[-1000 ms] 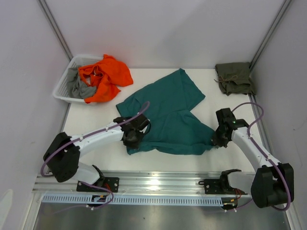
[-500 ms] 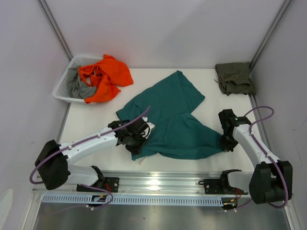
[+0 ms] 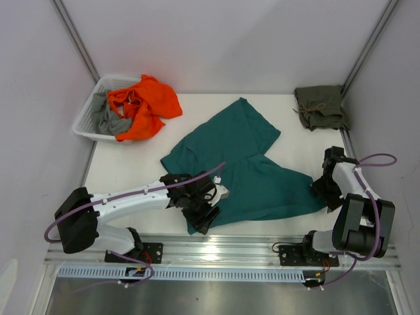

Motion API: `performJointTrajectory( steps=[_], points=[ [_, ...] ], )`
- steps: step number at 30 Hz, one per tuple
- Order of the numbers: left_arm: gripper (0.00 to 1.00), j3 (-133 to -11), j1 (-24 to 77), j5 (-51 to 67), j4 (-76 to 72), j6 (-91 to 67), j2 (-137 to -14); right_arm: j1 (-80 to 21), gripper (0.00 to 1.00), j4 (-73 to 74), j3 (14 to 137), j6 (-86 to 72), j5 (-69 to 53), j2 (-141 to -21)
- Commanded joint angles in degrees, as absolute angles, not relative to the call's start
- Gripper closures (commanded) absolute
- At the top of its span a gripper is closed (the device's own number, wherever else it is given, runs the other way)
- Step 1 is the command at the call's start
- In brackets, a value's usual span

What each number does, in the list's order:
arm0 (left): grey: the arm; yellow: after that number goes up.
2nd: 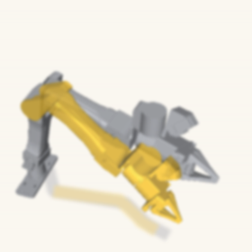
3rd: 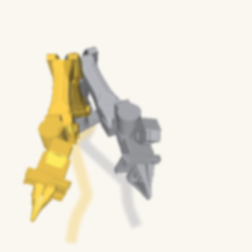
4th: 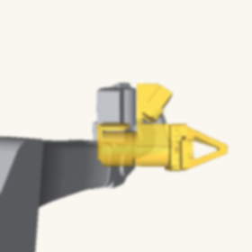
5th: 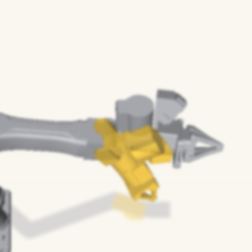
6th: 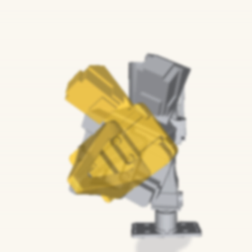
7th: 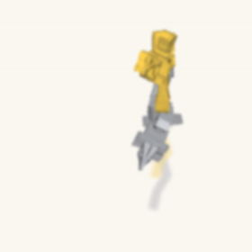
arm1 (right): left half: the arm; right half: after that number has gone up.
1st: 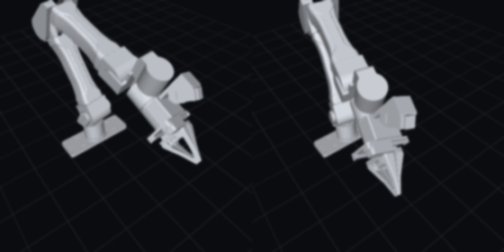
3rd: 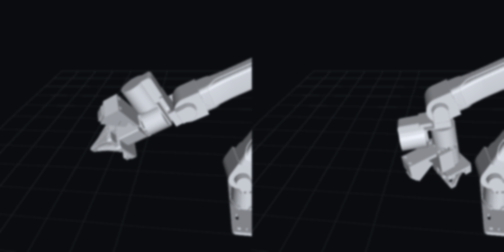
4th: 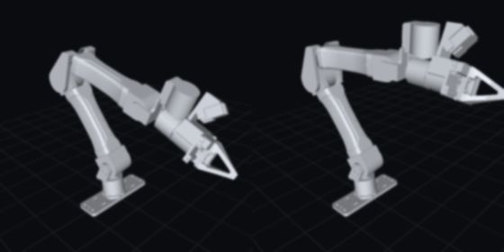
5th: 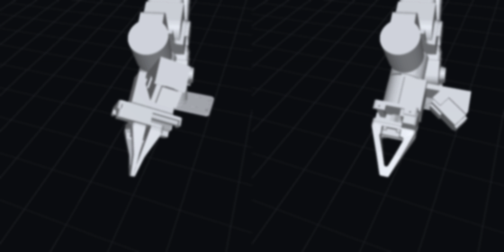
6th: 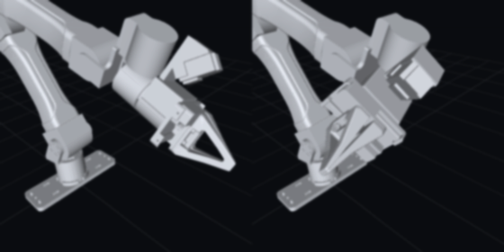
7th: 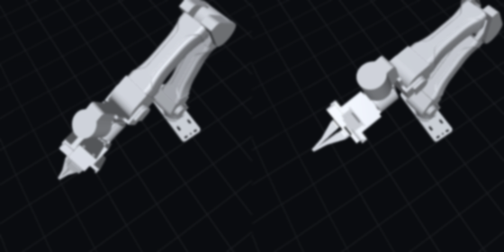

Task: Fold and stack the shorts
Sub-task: Flatten the shorts out

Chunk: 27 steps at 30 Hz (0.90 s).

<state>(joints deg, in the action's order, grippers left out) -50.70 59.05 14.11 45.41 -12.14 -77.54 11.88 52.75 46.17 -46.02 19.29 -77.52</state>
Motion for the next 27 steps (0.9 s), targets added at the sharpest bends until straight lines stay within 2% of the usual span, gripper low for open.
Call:
performJointTrajectory(
  steps=[1,3,6,13,17,21,27],
  points=[
    [0.32,-50.8,59.33,23.01,43.33,-8.8,-74.36,13.44,0.14,51.94,48.25,-43.52,21.01,-80.06],
    [0.28,-50.97,59.33,24.34,42.63,-8.96,-73.48,13.8,0.11,51.68,49.3,-41.59,20.4,-80.51],
    [0.27,-51.59,59.33,23.56,42.8,-9.14,-72.07,14.33,0.08,51.33,52.55,-37.72,19.08,-79.46],
    [0.26,-55.62,55.3,24.6,41.05,-13.52,-70.49,15.03,0.08,46.85,59.93,-31.73,9.59,-73.92],
    [0.27,-61.06,49.75,24.62,38.85,-15.73,-75.66,13.37,0.13,41.15,61.61,-29.98,0.9,-75.41],
    [0.28,-72.31,49.75,21.71,39.29,-16.61,-88.46,9.07,0.22,33.41,63.35,-29.71,-6.76,-80.13],
    [0.31,-80.76,52.03,23.56,34.89,-17.67,-98.51,2.03,0.3,30.68,67.77,-34.0,-11.68,-89.55]
  ],
)
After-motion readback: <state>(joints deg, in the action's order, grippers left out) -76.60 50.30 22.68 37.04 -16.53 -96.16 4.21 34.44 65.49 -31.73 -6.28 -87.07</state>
